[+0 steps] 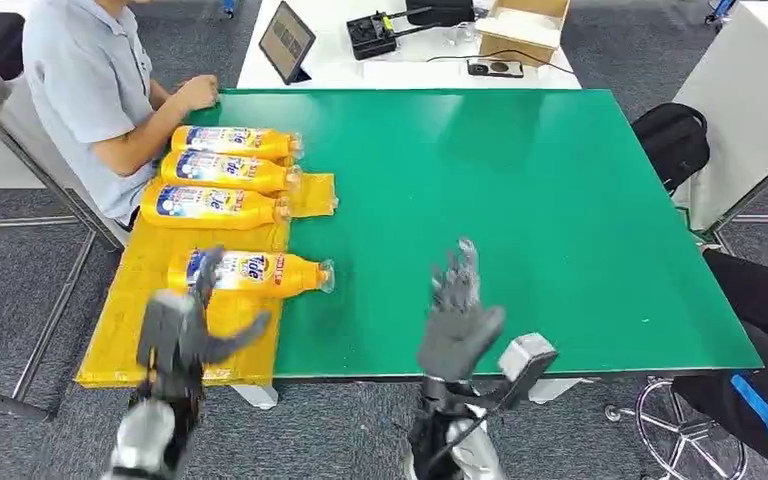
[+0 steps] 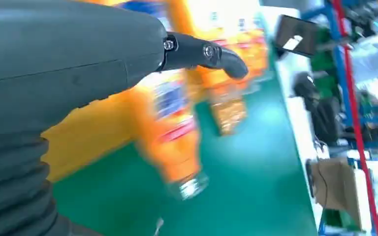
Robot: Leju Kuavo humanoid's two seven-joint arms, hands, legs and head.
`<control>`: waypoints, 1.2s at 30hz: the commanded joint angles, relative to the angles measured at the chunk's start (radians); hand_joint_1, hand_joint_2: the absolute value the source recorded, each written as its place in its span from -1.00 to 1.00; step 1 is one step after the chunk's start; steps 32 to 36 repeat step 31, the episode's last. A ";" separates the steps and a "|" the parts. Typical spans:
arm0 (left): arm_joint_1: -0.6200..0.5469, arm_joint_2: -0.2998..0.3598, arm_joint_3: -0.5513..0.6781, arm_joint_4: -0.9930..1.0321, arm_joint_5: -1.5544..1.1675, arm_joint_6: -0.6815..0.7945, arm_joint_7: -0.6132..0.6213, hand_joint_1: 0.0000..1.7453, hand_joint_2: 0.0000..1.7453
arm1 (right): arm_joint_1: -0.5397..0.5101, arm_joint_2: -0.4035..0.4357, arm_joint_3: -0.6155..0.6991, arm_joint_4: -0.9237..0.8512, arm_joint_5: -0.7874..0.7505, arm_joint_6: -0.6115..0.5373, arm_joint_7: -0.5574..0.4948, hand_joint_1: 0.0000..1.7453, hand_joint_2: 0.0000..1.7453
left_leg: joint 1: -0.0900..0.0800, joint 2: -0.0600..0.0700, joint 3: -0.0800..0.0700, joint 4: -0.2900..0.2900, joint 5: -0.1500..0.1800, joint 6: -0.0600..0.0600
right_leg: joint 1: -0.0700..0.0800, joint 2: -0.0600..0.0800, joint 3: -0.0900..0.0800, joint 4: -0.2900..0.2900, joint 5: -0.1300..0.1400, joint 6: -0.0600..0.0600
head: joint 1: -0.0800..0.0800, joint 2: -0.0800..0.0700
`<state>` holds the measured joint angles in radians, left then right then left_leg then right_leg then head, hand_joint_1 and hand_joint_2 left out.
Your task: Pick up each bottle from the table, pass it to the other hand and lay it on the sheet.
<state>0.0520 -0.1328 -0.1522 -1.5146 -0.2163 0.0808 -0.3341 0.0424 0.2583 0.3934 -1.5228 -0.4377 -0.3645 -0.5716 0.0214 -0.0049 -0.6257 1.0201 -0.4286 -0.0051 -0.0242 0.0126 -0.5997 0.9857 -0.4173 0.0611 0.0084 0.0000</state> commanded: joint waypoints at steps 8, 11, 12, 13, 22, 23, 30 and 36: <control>0.267 -0.115 0.031 -0.282 0.111 0.084 -0.123 -1.00 1.00 | 0.277 -0.032 -0.228 -0.126 0.498 -0.181 -0.020 -1.00 -1.00 | 0.001 -0.002 0.004 -0.001 -0.004 0.002 | 0.002 -0.004 0.005 -0.001 -0.004 -0.003 | 0.000 0.000; 0.239 -0.117 0.016 -0.239 0.148 0.057 -0.113 -1.00 1.00 | 0.302 -0.008 -0.273 -0.163 0.568 -0.217 -0.096 -1.00 1.00 | 0.001 -0.002 0.004 -0.001 -0.003 0.002 | 0.001 -0.003 0.006 -0.001 -0.003 -0.003 | 0.000 0.000; 0.220 -0.106 -0.006 -0.216 0.133 0.063 -0.129 -1.00 1.00 | 0.291 -0.017 -0.247 -0.168 0.641 -0.270 -0.127 -1.00 1.00 | 0.001 -0.002 0.006 -0.001 -0.004 0.002 | 0.001 -0.004 0.007 -0.001 -0.004 -0.003 | 0.000 0.000; 0.211 -0.110 -0.010 -0.203 0.123 0.075 -0.138 -1.00 1.00 | 0.281 -0.017 -0.234 -0.155 0.658 -0.275 -0.127 -1.00 1.00 | 0.001 -0.003 0.006 -0.001 -0.004 0.002 | 0.001 -0.004 0.007 -0.001 -0.004 -0.003 | 0.000 0.000; 0.186 -0.111 -0.067 -0.163 0.046 0.184 -0.181 -1.00 1.00 | 0.260 -0.056 -0.160 -0.096 0.674 -0.208 -0.079 -1.00 1.00 | 0.001 -0.001 0.008 -0.002 -0.003 0.002 | 0.002 -0.003 0.009 -0.002 -0.002 -0.003 | 0.000 0.000; 0.185 -0.108 -0.073 -0.162 0.028 0.194 -0.181 -1.00 1.00 | 0.264 -0.057 -0.159 -0.102 0.677 -0.209 -0.082 -1.00 1.00 | 0.001 -0.001 0.008 -0.002 -0.003 0.002 | 0.001 -0.003 0.008 -0.002 -0.002 -0.003 | 0.000 0.000; 0.154 -0.088 -0.111 -0.141 0.002 0.213 -0.158 -1.00 1.00 | 0.257 -0.081 -0.136 -0.085 0.696 -0.141 -0.090 -1.00 1.00 | 0.001 -0.001 0.007 -0.002 -0.003 0.002 | 0.001 -0.002 0.008 -0.002 -0.002 -0.003 | 0.000 0.000; 0.146 -0.082 -0.121 -0.137 -0.006 0.207 -0.153 -1.00 1.00 | 0.253 -0.082 -0.134 -0.086 0.691 -0.130 -0.101 -1.00 1.00 | 0.001 -0.001 0.010 -0.002 -0.003 0.002 | 0.002 -0.002 0.011 -0.003 -0.002 -0.004 | -0.001 0.000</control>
